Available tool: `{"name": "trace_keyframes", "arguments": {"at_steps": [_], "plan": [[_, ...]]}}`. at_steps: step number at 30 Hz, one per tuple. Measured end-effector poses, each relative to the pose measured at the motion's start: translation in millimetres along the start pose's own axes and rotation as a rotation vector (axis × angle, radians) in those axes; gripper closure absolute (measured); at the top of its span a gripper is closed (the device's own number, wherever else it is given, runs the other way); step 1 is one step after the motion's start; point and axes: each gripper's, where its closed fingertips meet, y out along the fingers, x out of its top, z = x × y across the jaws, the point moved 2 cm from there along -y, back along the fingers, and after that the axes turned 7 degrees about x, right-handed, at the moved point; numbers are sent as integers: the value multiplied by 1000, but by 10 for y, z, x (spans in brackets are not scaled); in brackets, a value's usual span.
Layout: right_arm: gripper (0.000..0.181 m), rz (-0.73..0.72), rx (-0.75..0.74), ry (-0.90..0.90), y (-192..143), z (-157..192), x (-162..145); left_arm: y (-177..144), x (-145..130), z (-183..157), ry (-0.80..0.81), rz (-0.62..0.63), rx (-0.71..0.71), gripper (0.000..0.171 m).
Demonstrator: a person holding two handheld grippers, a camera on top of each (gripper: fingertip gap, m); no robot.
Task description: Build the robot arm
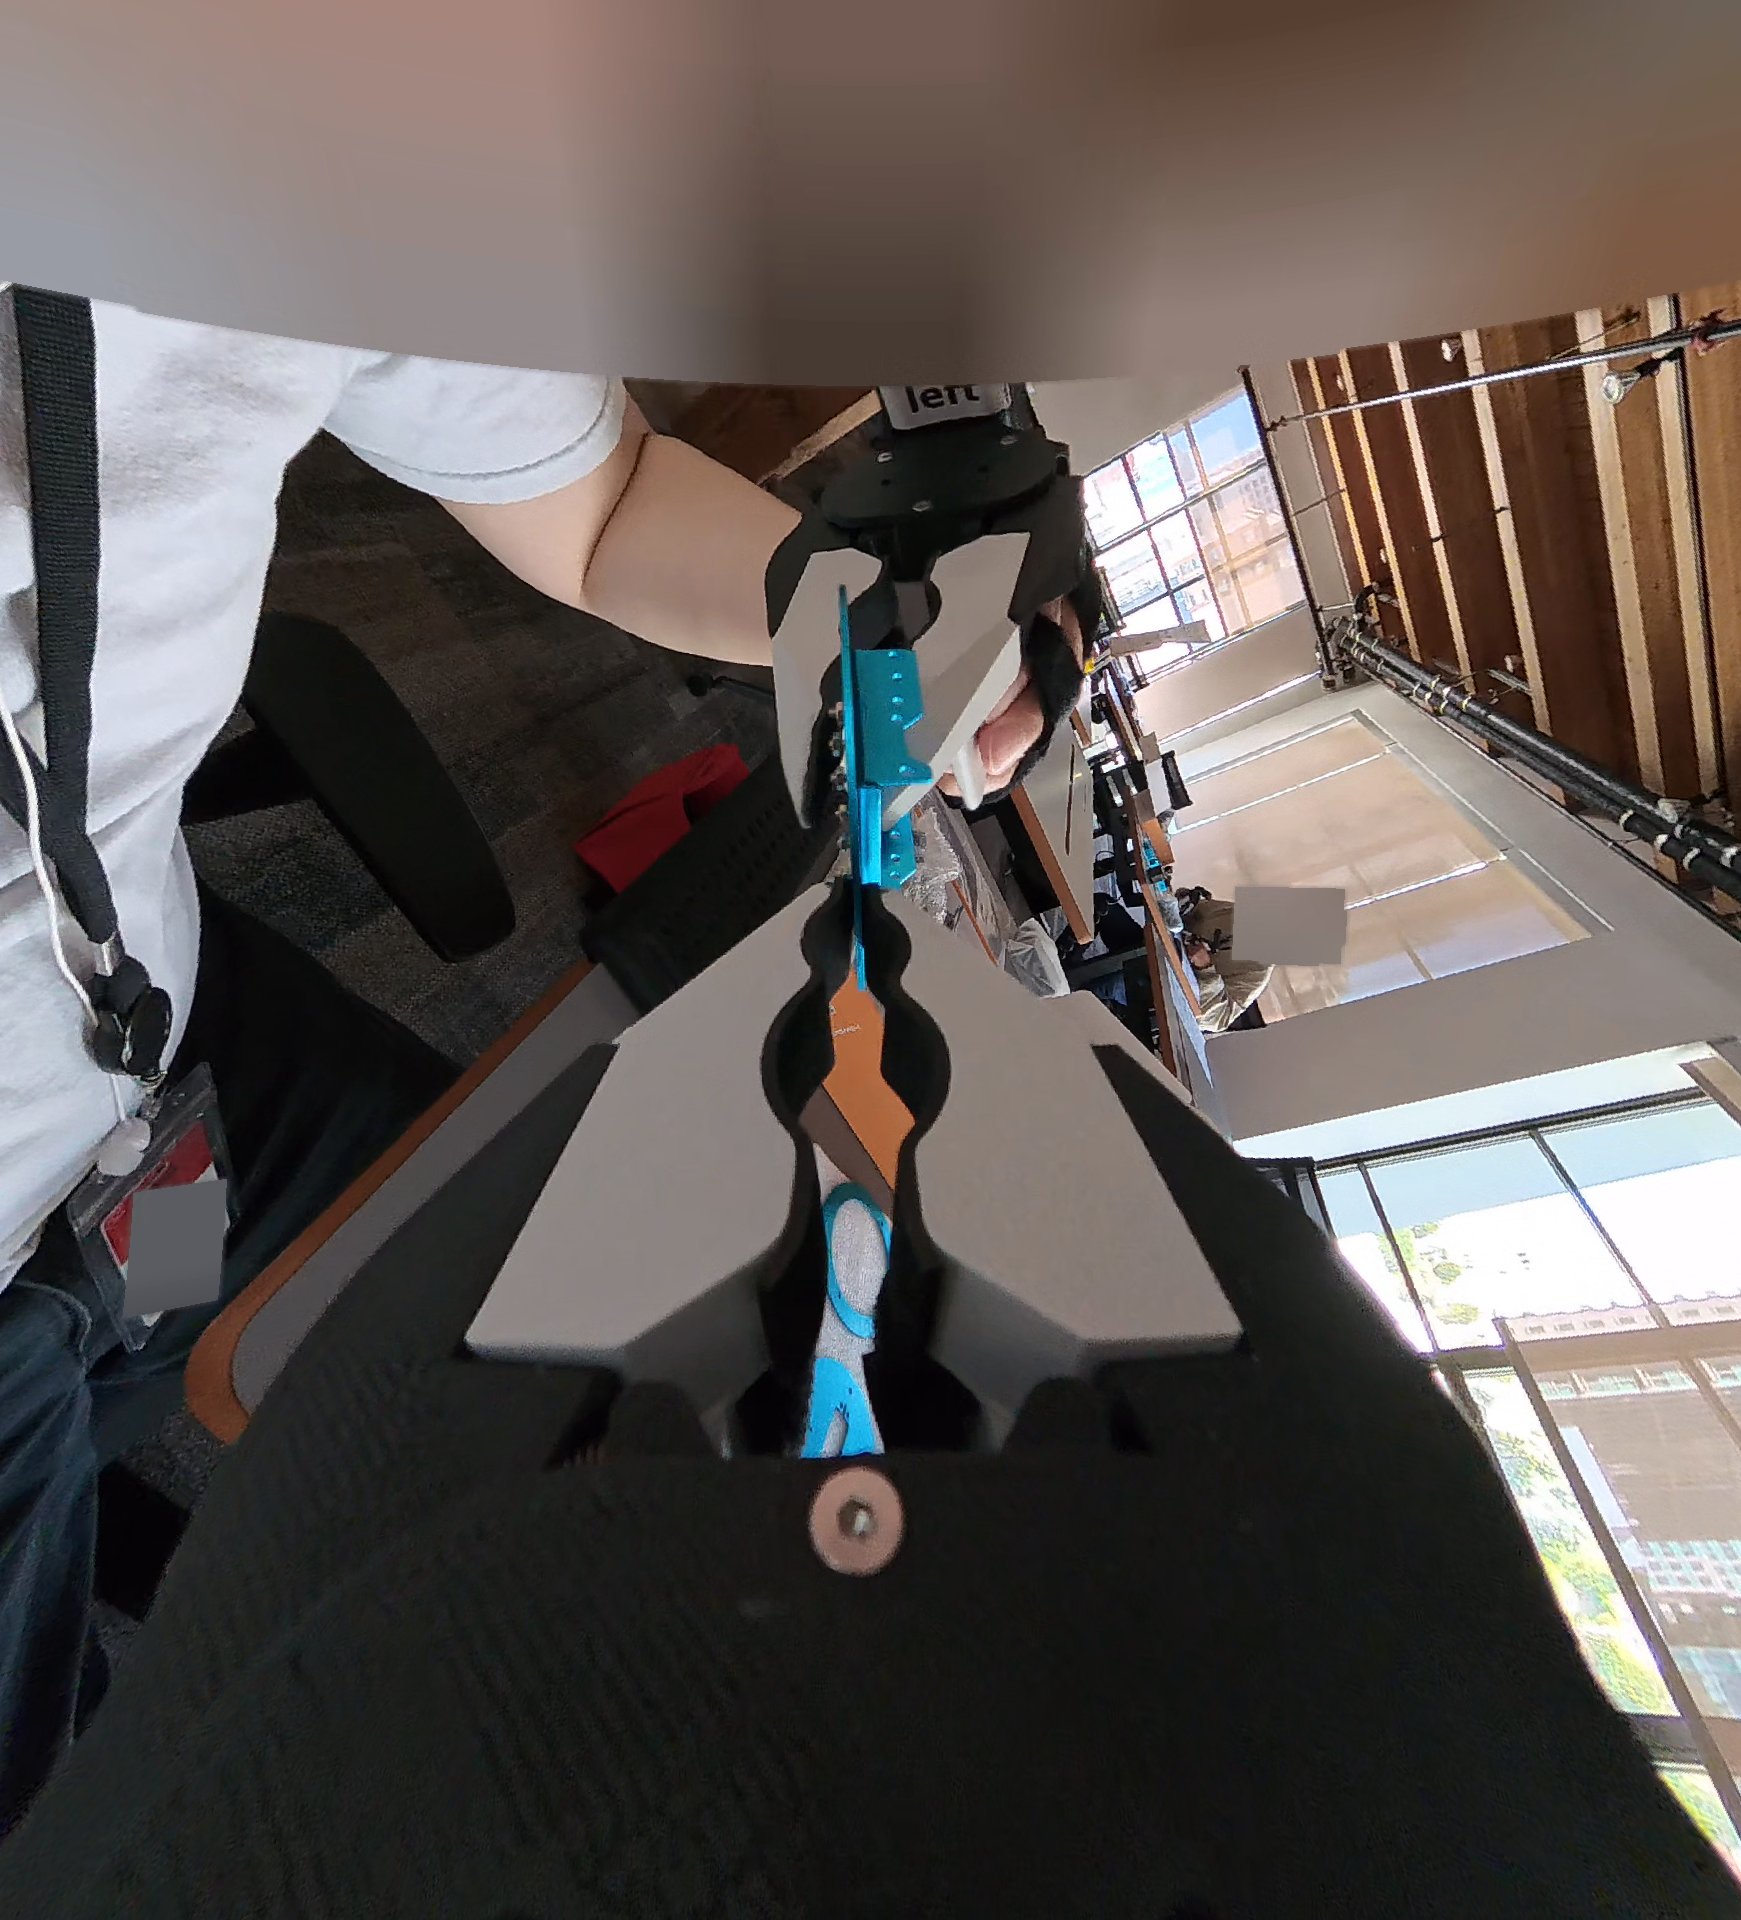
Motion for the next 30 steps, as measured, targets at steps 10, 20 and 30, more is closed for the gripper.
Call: {"name": "trace_keyframes", "arguments": {"at_steps": [10,20,30], "plan": [[180,-78,-26,290,-24,-148,-105,34,-128,150,-240,36,57,166],[181,-281,53,839,-40,-324,-307,103,-334,184,-594,3,151,164],[181,-530,37,1365,-23,-387,-801,208,-653,178,-964,7,265,159]]}}
